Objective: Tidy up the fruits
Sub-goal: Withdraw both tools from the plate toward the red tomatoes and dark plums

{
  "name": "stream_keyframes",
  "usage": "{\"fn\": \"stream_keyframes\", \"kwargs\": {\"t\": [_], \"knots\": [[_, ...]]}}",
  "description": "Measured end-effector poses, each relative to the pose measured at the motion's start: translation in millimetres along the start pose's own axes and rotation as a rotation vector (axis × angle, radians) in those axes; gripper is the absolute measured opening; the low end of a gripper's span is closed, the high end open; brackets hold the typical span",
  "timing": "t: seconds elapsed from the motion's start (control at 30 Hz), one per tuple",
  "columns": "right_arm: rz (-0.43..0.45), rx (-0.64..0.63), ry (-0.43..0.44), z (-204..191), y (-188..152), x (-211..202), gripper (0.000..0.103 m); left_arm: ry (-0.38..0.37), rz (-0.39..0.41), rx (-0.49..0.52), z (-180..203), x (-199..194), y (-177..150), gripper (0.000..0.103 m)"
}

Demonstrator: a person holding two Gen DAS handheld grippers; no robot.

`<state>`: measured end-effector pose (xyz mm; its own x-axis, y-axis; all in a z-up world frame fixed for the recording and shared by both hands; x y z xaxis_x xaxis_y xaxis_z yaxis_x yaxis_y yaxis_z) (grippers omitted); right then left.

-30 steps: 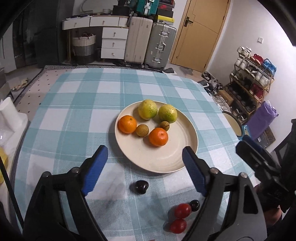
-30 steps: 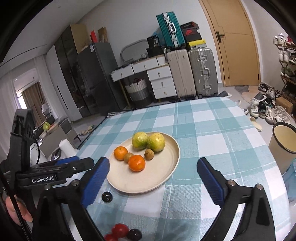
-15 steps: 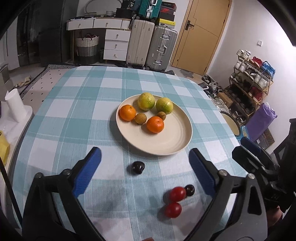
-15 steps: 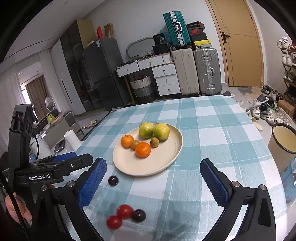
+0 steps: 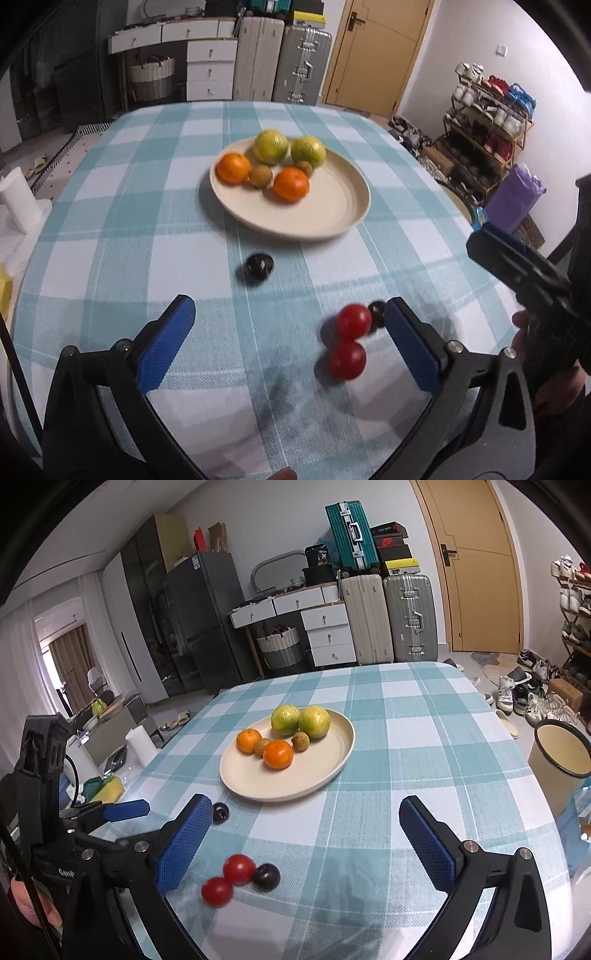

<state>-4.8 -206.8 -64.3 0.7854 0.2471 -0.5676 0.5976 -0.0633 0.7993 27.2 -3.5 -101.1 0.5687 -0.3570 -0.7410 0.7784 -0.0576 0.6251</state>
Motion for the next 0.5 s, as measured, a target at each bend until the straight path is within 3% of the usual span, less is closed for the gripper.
{"fn": "stream_keyframes", "kwargs": {"t": [0.5], "knots": [[-0.052,0.000,-0.003,5.8,-20.4,4.8,0.103,-0.049,-0.099,0.031,14.7,25.5,-28.3,0.102]]}}
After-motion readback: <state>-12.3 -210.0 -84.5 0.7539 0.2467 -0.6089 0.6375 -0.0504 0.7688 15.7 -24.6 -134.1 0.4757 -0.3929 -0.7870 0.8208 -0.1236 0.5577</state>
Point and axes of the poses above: each gripper's, at about its wrist camera, not at the fingertips, and x roughly the way its jaws point, z to its right, y to its top, the point moved 3 cm from there along x, roughly the way its jaws point, and after that the axes turned 4 degrees about -y, right-handed, at the moved point
